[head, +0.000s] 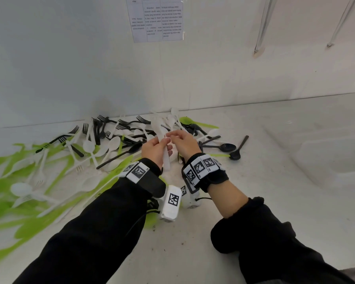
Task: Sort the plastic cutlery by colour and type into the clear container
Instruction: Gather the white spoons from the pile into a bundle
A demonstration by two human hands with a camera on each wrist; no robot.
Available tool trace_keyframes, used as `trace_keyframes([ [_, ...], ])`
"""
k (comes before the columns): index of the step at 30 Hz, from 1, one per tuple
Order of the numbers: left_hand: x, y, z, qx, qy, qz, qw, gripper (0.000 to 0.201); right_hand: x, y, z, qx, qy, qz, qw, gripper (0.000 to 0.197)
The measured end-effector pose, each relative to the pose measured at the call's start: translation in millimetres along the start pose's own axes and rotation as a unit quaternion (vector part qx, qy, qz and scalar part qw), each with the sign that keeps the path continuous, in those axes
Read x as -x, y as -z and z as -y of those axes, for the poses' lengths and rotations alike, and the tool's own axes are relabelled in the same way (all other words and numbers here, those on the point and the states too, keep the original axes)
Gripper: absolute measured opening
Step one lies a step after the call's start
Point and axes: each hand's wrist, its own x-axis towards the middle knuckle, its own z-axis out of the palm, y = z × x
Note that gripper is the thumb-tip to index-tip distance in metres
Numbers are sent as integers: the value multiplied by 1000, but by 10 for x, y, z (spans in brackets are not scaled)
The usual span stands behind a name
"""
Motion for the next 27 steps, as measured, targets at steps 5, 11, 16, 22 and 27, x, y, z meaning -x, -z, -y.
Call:
trace_keyframes([
  [5,-14,-67,56,-14,21,-17,1000,18,-339,320,-212,219,-90,-28,971,43],
  [11,-42,-114,160,-31,29,-20,999,16,-481,416,-261,320,-92,34,942,40],
  [16,-97,-139,204,-18,27,-19,999,16,-587,403,-330,384,-53,8,922,35],
  [22,-168,-141,202,-20,16,-14,1000,15,-639,531,-260,303,-110,-29,946,17],
  [27,-240,-77,210,-8,29,-29,999,14,-488,544,-86,146,-64,-69,985,49],
])
